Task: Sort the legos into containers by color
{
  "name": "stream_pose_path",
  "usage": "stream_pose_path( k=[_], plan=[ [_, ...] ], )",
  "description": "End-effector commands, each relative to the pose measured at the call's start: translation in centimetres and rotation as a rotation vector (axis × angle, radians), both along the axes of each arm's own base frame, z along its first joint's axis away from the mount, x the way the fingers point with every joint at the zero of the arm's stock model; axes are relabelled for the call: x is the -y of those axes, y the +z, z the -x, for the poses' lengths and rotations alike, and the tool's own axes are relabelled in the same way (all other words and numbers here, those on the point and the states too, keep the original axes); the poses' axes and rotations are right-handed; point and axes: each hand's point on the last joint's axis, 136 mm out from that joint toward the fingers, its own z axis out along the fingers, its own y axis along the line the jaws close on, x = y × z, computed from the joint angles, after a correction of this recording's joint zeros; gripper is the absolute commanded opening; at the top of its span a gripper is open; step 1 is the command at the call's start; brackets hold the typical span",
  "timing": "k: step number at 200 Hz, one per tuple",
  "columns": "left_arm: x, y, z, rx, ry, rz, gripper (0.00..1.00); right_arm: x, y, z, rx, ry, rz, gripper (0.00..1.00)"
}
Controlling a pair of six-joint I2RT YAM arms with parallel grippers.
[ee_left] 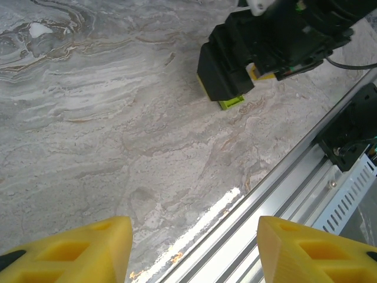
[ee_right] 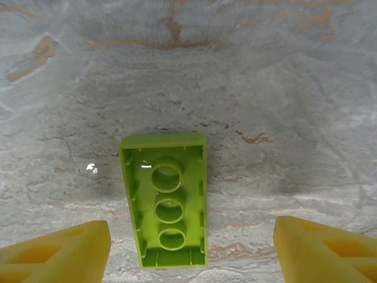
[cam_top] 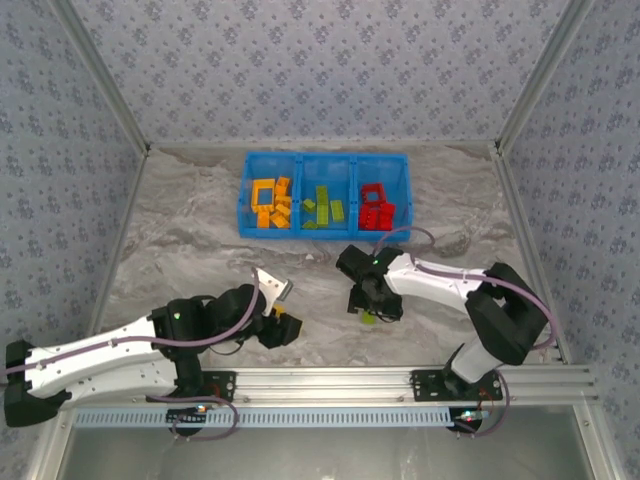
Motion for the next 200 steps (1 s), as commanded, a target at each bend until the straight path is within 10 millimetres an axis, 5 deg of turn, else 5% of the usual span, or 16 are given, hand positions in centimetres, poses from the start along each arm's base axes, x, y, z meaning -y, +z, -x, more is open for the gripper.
stream_pose_path(
  k=[1,37,121,159,200],
  plan=[
    [0.0,0.1,-0.6,0.044,0.029,-0.004,0.59,-1.3,-0.3,-0.3,-0.031,-0.023,-0.033,0.74],
    [0.1,0.3,-0.6,0.054,0.034,0.006,0.59,-1.4,-1.4,-0.7,-0.039,-0.033,-0.015,0.68],
    [-0.1,1.2,-1.1,0.076,0.057,0.029,0.58,-0.7,-1.8,-1.4,0.004,-0.028,0.016,0.31],
    [-2.6,3.7,-3.1,0.146,0.218,0.047,0.58,-1.4,3.7,-3.5,0.195,0.059,0.06,0.3],
    [-5.4,8.3,-5.4,0.261,0.383,0.042,0.61,-6.4,10.2,-9.7,0.344,0.16,-0.067,0.3]
  ],
)
